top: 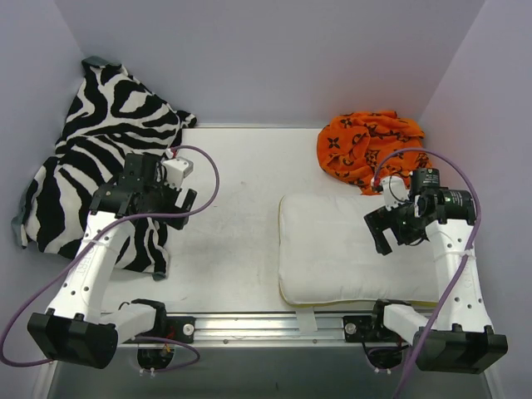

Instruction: Put the pillow into the pillowcase

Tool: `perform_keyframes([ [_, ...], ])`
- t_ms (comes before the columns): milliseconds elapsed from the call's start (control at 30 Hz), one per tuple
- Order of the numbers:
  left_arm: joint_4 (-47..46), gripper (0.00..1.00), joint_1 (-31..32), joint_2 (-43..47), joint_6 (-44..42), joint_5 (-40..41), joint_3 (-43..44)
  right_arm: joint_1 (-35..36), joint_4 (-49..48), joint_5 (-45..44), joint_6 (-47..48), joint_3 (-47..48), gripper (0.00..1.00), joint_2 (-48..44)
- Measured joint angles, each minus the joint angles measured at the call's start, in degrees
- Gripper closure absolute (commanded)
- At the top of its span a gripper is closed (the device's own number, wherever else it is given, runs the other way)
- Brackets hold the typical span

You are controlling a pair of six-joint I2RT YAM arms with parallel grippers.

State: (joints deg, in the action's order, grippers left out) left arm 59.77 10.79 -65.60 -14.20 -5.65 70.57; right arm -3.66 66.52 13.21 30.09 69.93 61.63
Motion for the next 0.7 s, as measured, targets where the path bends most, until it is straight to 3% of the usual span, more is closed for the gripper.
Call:
perform_keyframes([
  [233, 0.5, 0.03, 0.4, -1.6, -1.7, -4.1, 4.2, -0.1, -0.5, -6.3, 4.3, -4.5, 0.0, 6.1],
  [500, 1.5, 0.03, 0.5, -1.8, -3.0, -8.1, 6.6, 1.0, -6.5, -7.6, 7.7, -6.8, 0.05, 27.8],
  [700, 4.4, 0.03, 0.1, -0.8, -4.1, -9.7, 6.6, 15.2, -8.7, -7.0, 4.4, -4.0, 0.07, 40.3],
])
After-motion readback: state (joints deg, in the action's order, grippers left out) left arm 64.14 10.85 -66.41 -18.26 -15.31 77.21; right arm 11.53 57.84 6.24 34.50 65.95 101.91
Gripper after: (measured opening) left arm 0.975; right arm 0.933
